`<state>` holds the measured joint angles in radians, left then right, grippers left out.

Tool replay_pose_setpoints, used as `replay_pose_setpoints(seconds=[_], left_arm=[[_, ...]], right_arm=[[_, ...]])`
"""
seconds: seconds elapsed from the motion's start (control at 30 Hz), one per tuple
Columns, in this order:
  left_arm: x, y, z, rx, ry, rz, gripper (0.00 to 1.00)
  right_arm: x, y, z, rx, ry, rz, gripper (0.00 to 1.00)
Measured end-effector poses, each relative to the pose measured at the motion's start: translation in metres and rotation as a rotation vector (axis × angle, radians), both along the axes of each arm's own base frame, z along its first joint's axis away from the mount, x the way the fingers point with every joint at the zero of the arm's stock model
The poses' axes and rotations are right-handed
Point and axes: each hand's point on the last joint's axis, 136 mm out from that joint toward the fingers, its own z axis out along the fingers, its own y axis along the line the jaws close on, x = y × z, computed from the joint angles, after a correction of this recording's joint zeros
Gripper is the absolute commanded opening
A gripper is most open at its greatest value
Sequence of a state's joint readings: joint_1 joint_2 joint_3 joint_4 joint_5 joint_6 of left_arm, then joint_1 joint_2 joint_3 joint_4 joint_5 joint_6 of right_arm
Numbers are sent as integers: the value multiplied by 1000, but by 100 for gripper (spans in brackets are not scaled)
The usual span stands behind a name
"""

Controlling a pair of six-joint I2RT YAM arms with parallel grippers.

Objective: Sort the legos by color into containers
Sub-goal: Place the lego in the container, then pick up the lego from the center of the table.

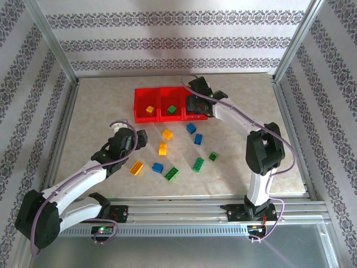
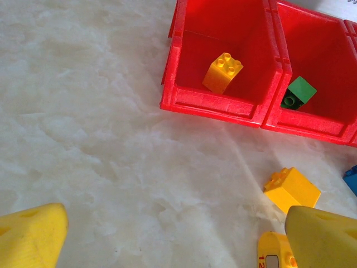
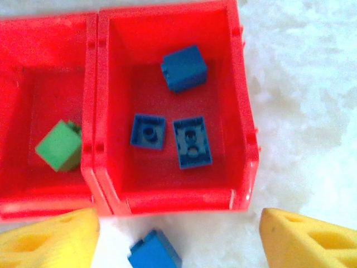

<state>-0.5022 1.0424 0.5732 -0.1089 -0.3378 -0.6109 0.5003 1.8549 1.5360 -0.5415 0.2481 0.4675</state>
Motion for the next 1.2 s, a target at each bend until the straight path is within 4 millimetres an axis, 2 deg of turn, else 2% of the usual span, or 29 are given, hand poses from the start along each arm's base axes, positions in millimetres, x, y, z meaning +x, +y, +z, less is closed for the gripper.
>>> replay_pose_setpoints(seconds=[0.27, 0.5, 0.7, 0.93, 1.1, 1.2], left_arm=[[1, -2, -12, 15, 35, -4, 100], [3, -6, -22, 13, 63, -17, 100], [4, -8, -28, 13, 78, -19, 100], [4, -10, -31, 1, 90, -22, 100], [3, -11, -36, 0, 106, -25, 100], [3, -12, -38, -2, 114, -27, 100]], right_arm=[[-59, -2, -32, -12, 101, -5, 99], [-99, -12, -51, 10, 165, -58, 98], [-116, -17, -69, 34, 226, -89, 98], [-126, -10, -81, 69, 283, -71, 97], [-126, -3, -92, 89, 313, -59, 85], [-128, 0, -104, 87, 348, -55, 81]])
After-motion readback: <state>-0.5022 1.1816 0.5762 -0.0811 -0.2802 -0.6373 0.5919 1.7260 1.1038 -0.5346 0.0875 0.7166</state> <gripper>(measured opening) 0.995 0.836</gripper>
